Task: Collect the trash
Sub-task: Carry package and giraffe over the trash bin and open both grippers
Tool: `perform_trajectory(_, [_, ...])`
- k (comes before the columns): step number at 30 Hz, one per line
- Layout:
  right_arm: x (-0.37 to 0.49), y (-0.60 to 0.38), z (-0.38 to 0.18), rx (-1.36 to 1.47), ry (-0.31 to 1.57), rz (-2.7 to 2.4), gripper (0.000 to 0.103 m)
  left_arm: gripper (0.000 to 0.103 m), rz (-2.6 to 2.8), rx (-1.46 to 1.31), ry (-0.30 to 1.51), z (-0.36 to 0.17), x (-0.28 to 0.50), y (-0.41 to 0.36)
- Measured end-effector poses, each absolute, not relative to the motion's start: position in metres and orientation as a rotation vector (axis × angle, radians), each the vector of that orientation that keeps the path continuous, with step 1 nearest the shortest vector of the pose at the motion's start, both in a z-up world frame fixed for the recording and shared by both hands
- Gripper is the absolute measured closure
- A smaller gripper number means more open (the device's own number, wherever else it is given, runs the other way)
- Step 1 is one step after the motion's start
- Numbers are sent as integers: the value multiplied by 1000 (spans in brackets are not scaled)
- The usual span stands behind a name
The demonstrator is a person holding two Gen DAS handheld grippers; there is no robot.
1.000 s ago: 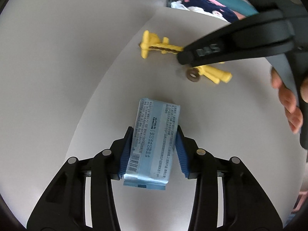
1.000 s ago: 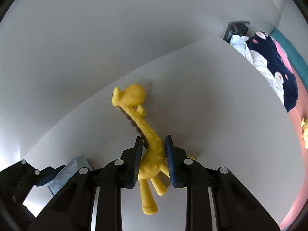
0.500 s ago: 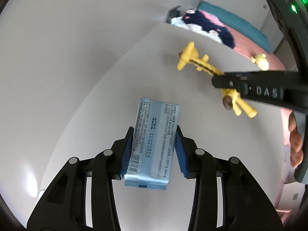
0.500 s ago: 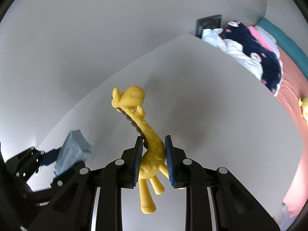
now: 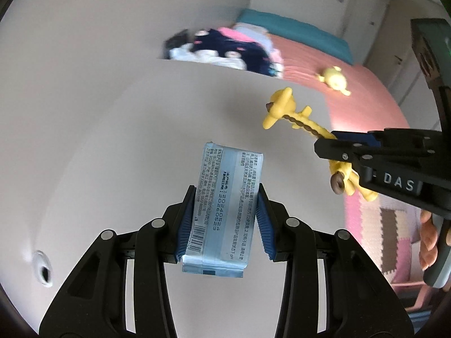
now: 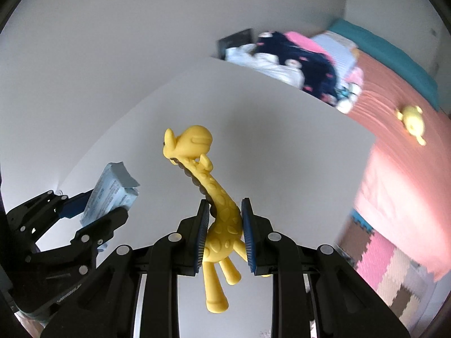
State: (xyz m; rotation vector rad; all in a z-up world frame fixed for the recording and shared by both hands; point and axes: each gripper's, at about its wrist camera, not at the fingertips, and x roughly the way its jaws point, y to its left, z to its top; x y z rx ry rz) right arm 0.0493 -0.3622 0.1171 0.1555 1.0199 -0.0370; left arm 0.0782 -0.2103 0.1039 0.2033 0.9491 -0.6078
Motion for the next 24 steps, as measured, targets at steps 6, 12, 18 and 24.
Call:
perform_trajectory(6, [-19, -421, 111, 218, 1007, -138, 78, 62, -709, 226, 957, 94, 39, -279])
perform_trajectory(12, [-81, -479, 94, 293, 1003, -229, 78, 62, -803, 279, 977, 81, -8, -344])
perform_trajectory(18, [-129, -529, 71, 363, 1013, -308, 78, 62, -896, 338, 1005, 63, -50, -405])
perform_trajectory(24, [-159, -573, 45, 435, 1031, -368, 78, 62, -932, 402, 1055, 34, -66, -460])
